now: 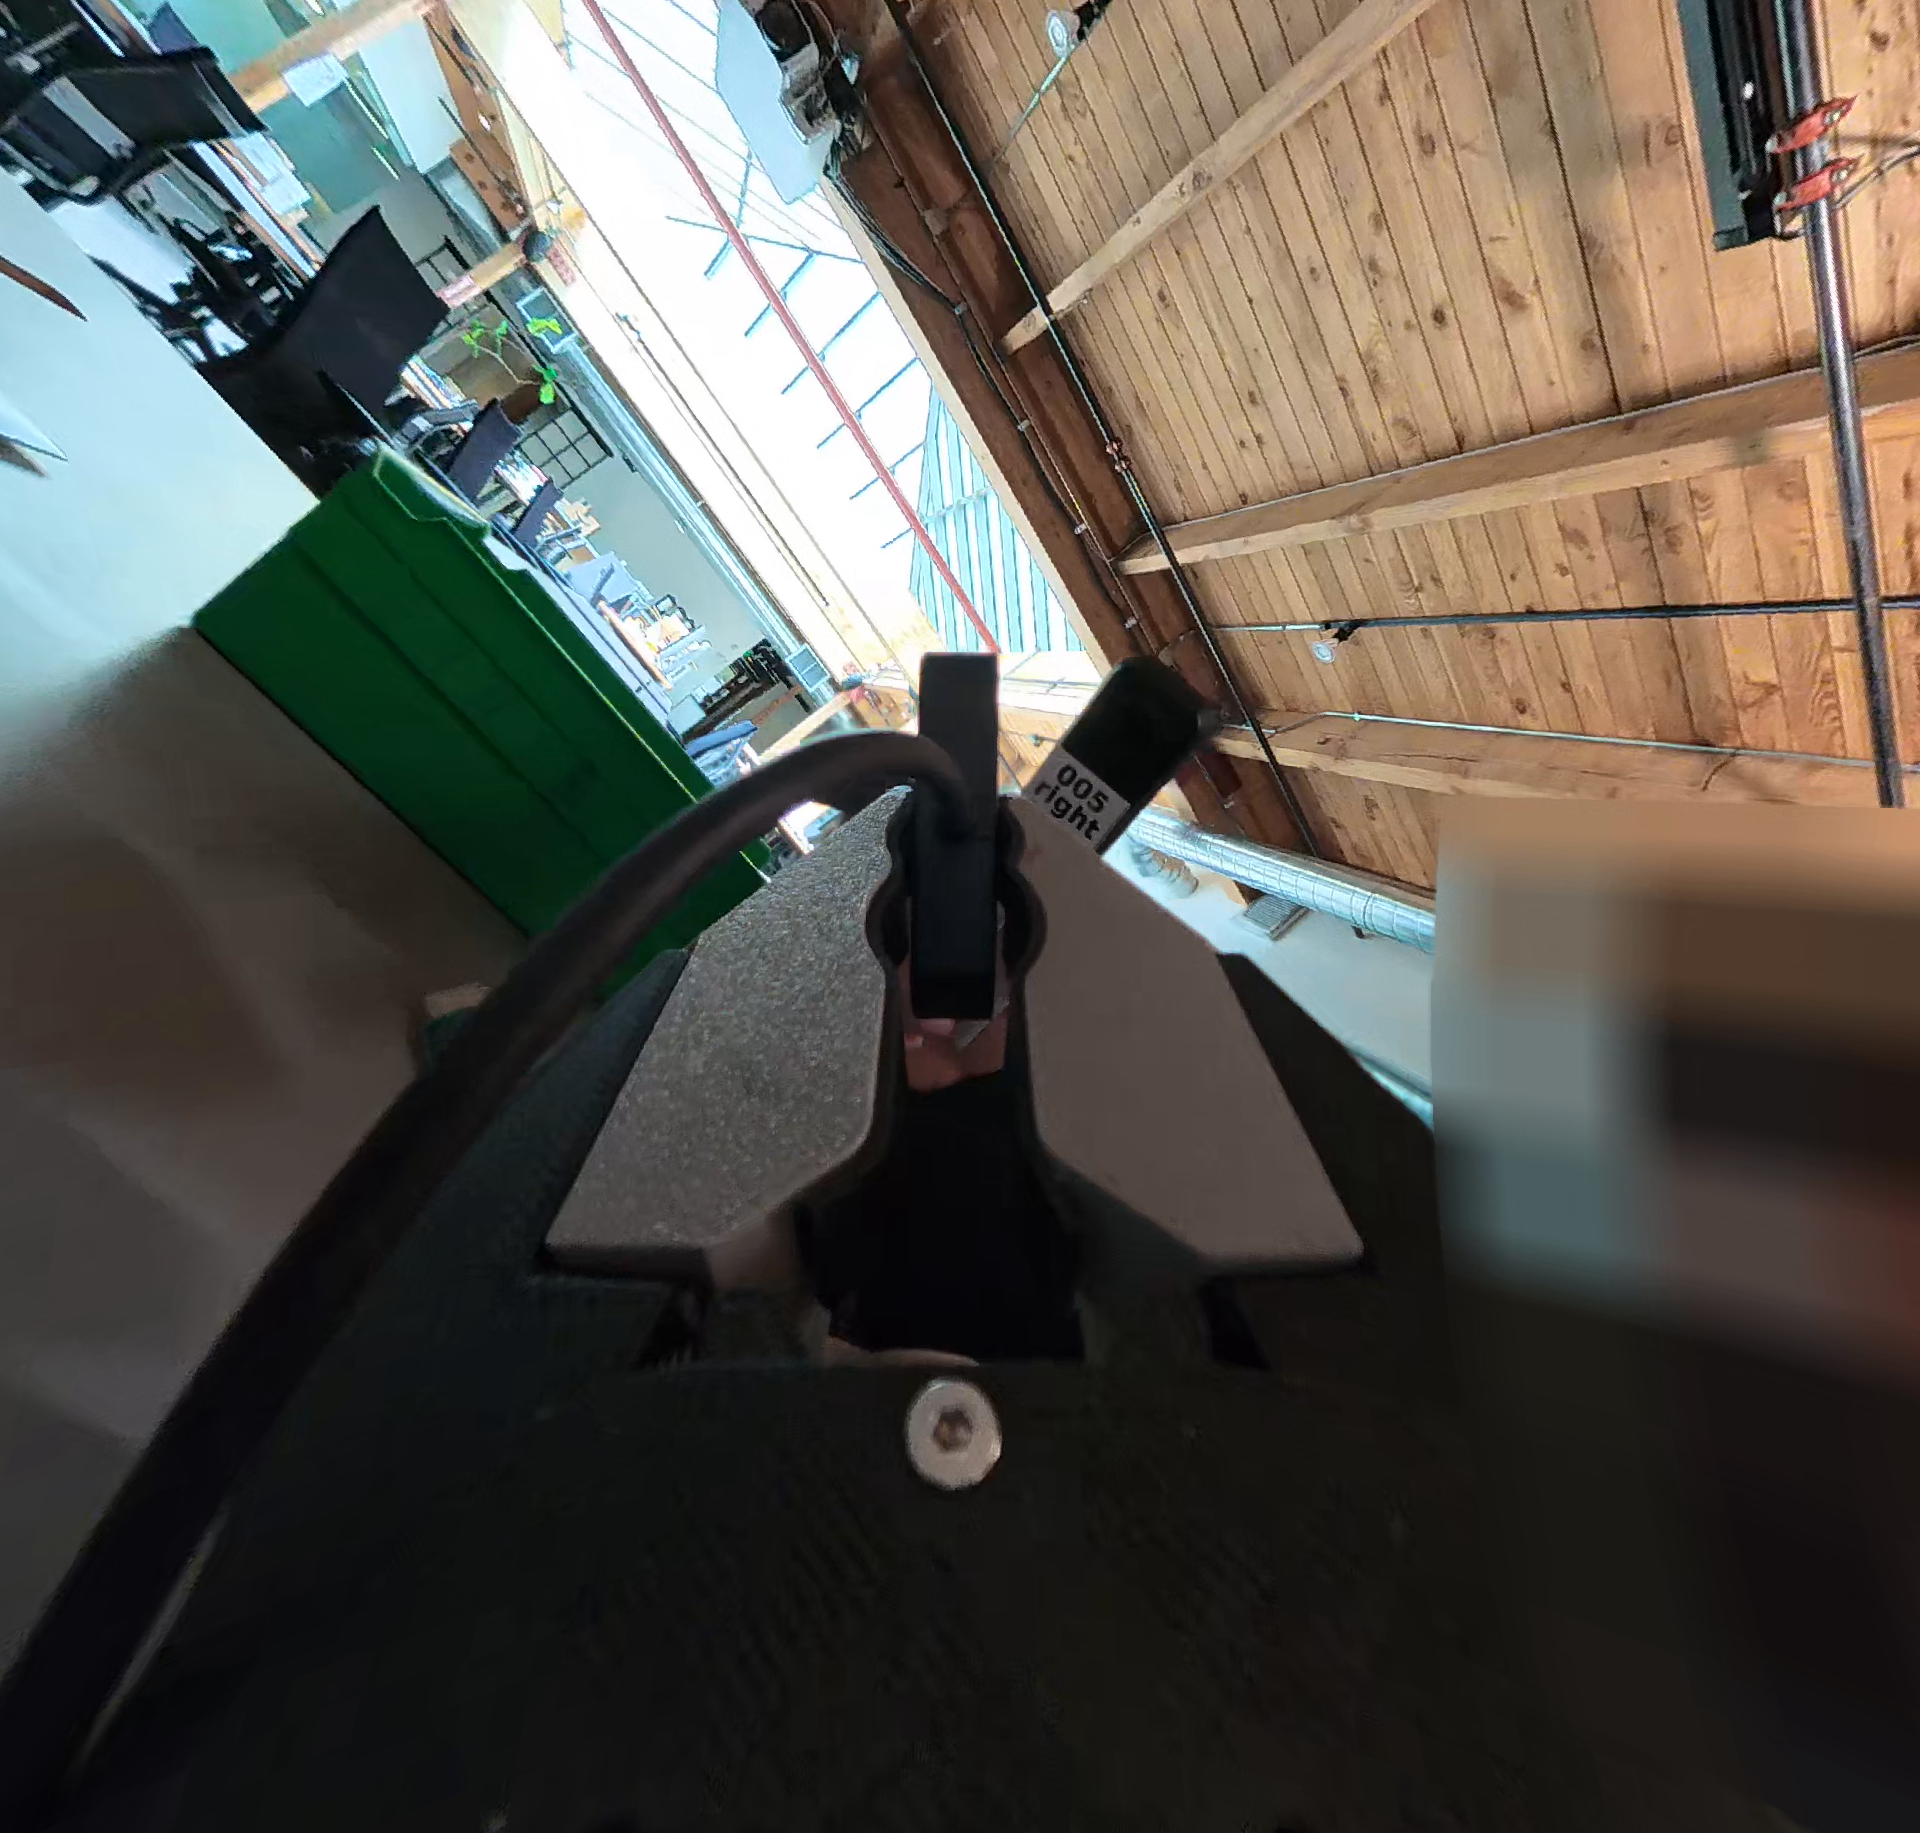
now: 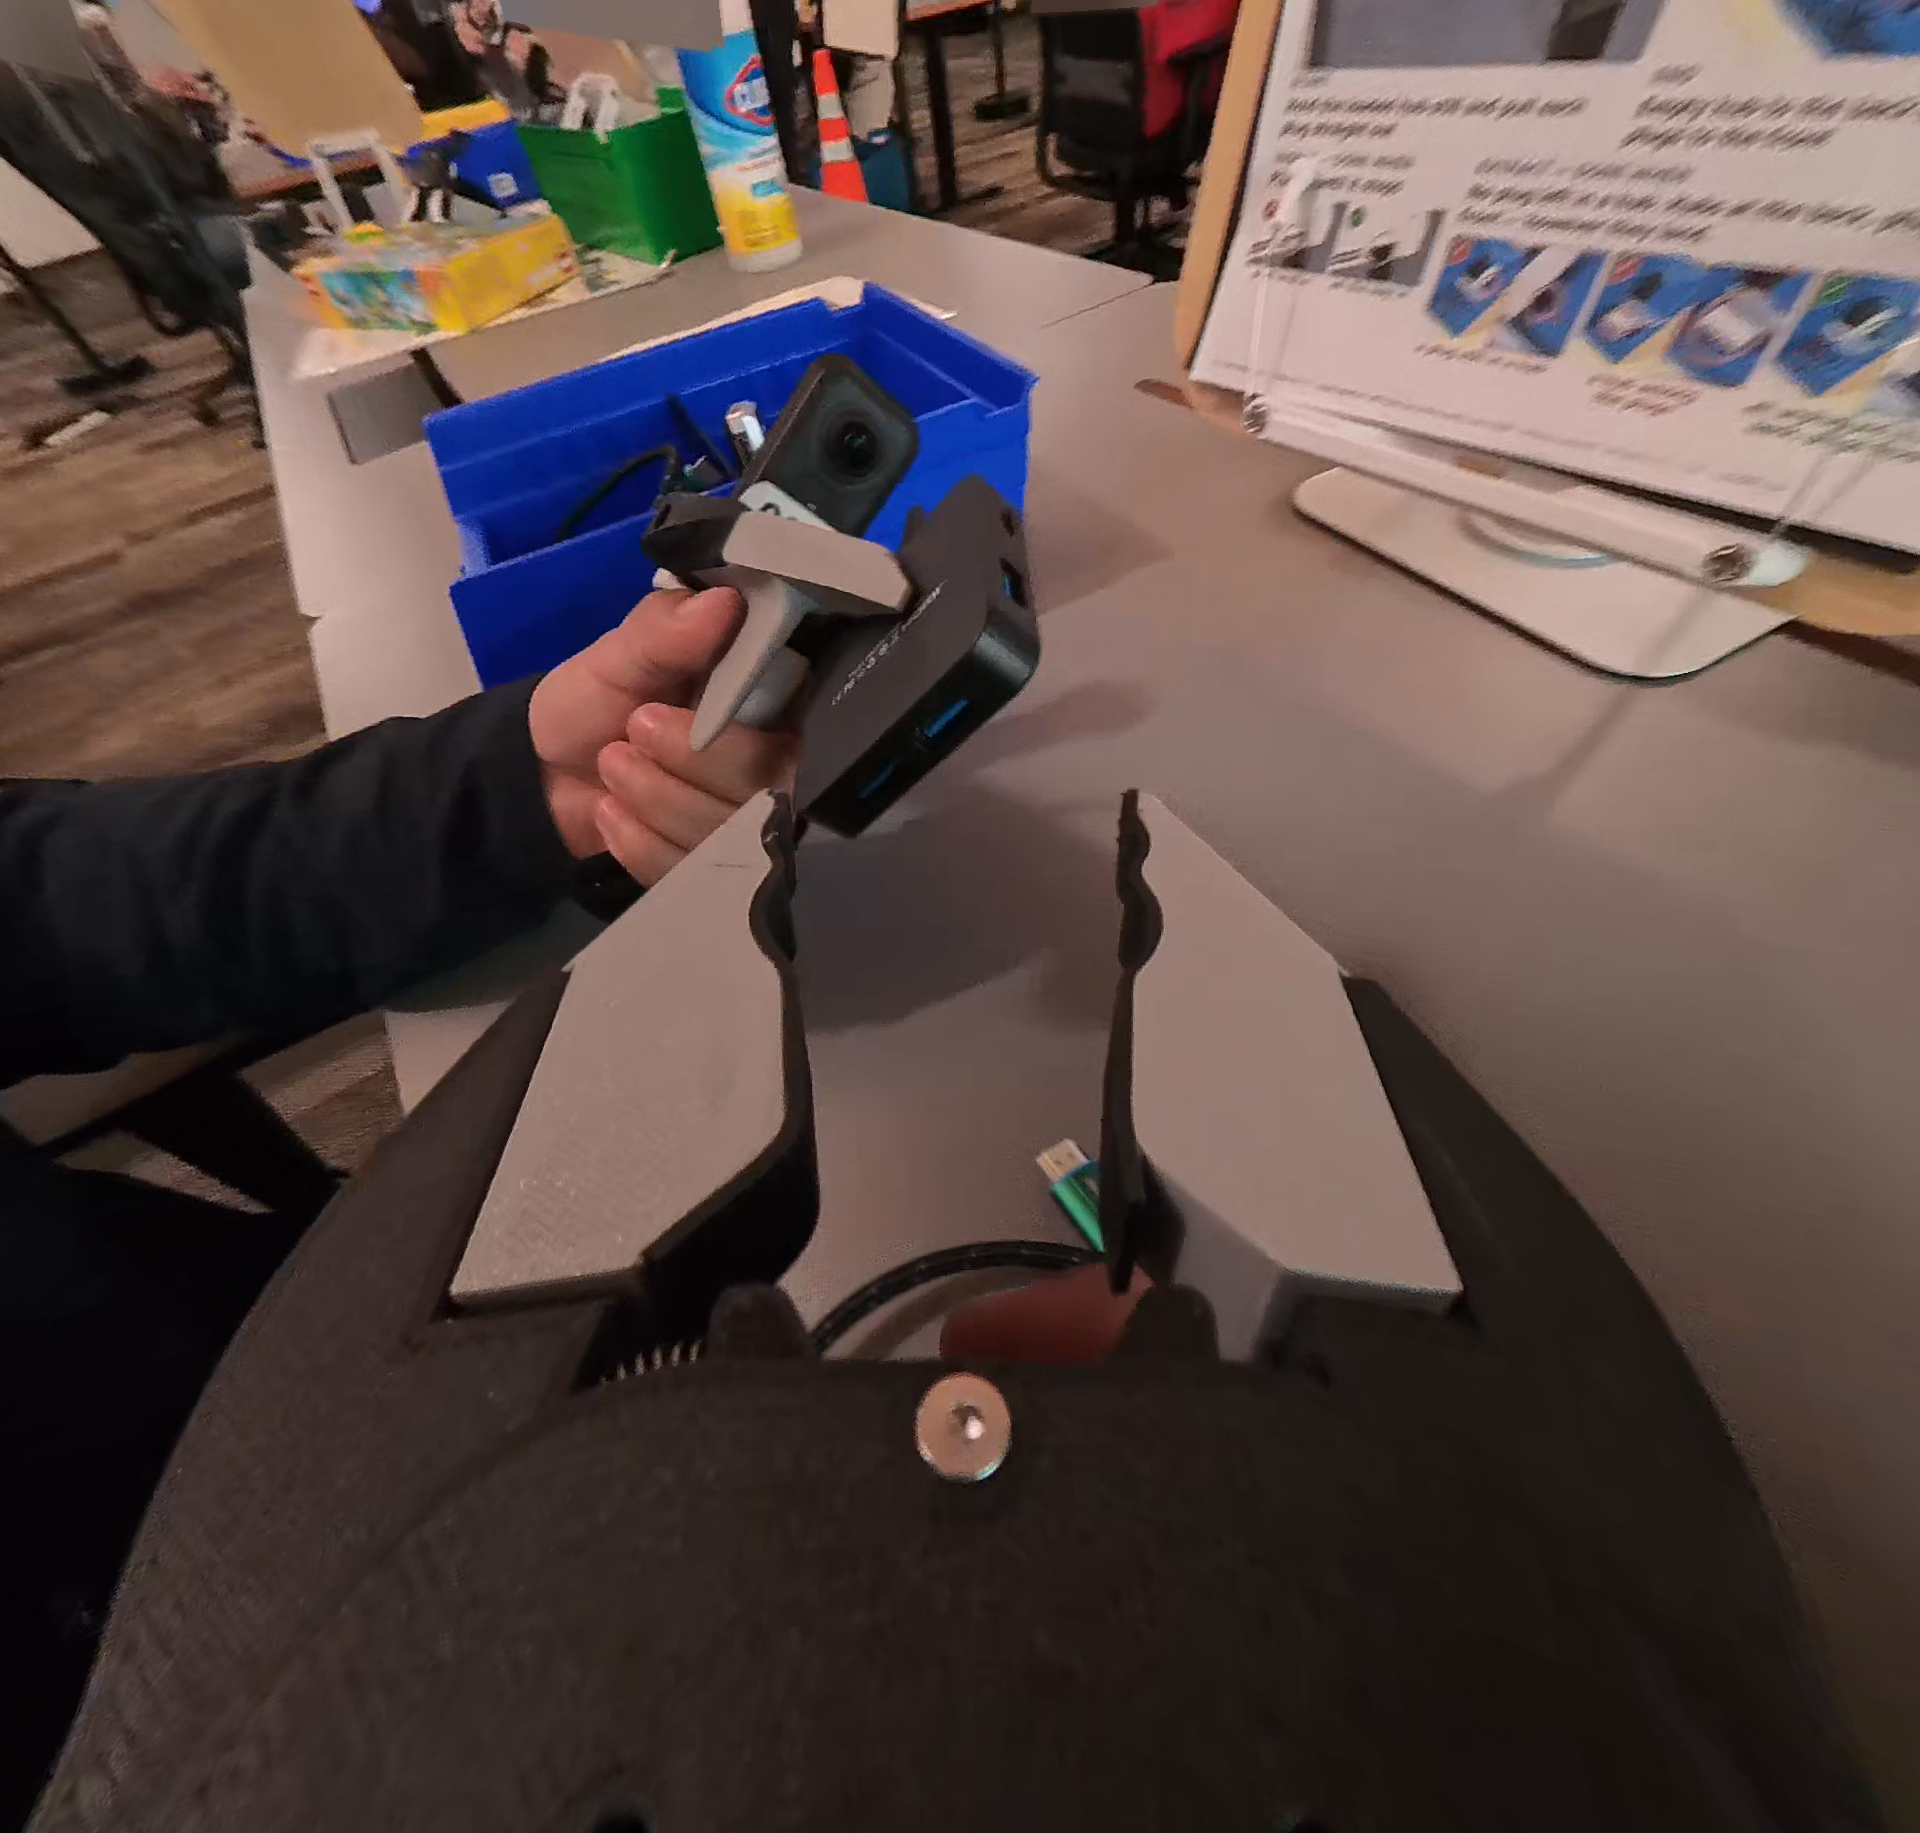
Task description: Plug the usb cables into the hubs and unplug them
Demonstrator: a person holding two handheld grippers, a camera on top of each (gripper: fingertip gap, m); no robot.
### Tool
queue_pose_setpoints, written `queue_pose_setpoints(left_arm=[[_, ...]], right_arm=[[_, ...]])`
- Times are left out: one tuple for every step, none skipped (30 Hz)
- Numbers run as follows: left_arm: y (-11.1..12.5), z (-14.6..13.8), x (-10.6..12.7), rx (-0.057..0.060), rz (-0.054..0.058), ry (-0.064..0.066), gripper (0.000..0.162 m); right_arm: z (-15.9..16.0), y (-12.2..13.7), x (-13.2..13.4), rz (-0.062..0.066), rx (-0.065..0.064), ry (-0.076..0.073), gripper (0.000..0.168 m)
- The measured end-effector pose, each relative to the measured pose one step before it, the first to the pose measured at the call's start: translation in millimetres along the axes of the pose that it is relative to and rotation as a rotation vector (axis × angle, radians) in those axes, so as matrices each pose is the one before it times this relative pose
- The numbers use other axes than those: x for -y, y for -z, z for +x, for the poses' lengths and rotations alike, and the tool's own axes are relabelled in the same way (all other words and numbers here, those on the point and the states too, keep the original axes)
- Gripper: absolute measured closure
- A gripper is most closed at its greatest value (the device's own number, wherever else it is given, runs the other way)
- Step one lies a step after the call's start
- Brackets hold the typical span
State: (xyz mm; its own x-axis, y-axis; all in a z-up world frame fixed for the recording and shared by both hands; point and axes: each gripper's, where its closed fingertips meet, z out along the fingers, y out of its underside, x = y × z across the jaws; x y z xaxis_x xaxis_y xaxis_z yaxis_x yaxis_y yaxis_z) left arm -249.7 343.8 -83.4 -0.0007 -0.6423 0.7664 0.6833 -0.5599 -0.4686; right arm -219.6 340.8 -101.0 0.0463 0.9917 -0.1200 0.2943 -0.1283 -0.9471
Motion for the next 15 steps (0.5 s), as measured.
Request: queue_pose_setpoints(left_arm=[[-2.79,1.35,-3.49,-0.0054,-0.0145,-0.0064,0.151],[-2.64,0.16,-3.42,0.0034,-0.0137,-0.0105,0.151],[-2.24,-0.80,-3.39,0.0107,-0.0145,-0.0158,0.151],[-1.70,-1.12,-3.19,0.0135,-0.0153,-0.0171,0.151],[-0.64,0.93,-0.85,0.0000,-0.0036,-0.0139,0.151],[0.82,1.73,2.02,-0.0064,0.0103,0.0025,0.151],[0.93,0.68,1.00,-0.0036,0.0015,0.0046,0.150],[0.89,-2.31,0.77,0.0143,0.0003,0.0075,0.148],[1.11,-4.86,0.53,0.0283,0.0005,0.0044,0.142],[1.52,-4.82,1.86,0.0252,0.0096,0.0073,0.144],[1.97,-4.22,3.32,0.0207,0.0205,0.0115,0.143],[1.91,-3.98,3.02,0.0189,0.0166,0.0113,0.146],[1.61,-4.18,2.26,0.0217,0.0103,0.0086,0.146],[1.58,-5.81,0.76,0.0315,0.0021,0.0039,0.148],[1.80,-5.58,0.85,0.0286,0.0014,0.0041,0.148]], right_arm=[[-3.65,-5.45,-2.77,-0.0045,0.0202,-0.0136,0.109],[-3.63,-5.41,-1.64,0.0026,0.0227,-0.0160,0.113],[-4.46,-5.01,-0.13,0.0101,0.0302,-0.0209,0.121],[-4.31,-4.02,1.06,0.0156,0.0344,-0.0237,0.136],[-1.71,-2.65,1.47,0.0163,0.0237,-0.0216,0.143],[-0.69,-1.18,2.08,0.0160,0.0246,-0.0224,0.147],[-0.03,-0.46,1.95,0.0101,0.0278,-0.0355,0.151],[3.05,-0.19,1.60,0.0035,0.0153,-0.0532,0.155],[4.38,-0.19,2.06,0.0041,0.0118,-0.0630,0.158],[4.22,-0.20,2.07,0.0009,0.0180,-0.0680,0.158],[4.02,-0.91,1.13,-0.0077,0.0246,-0.0762,0.158],[4.08,-1.17,0.88,-0.0104,0.0266,-0.0782,0.158],[4.25,-1.57,1.14,-0.0073,0.0223,-0.0714,0.158],[4.37,-1.91,1.03,-0.0045,0.0163,-0.0652,0.158],[4.31,-2.11,0.84,-0.0027,0.0130,-0.0576,0.158]])
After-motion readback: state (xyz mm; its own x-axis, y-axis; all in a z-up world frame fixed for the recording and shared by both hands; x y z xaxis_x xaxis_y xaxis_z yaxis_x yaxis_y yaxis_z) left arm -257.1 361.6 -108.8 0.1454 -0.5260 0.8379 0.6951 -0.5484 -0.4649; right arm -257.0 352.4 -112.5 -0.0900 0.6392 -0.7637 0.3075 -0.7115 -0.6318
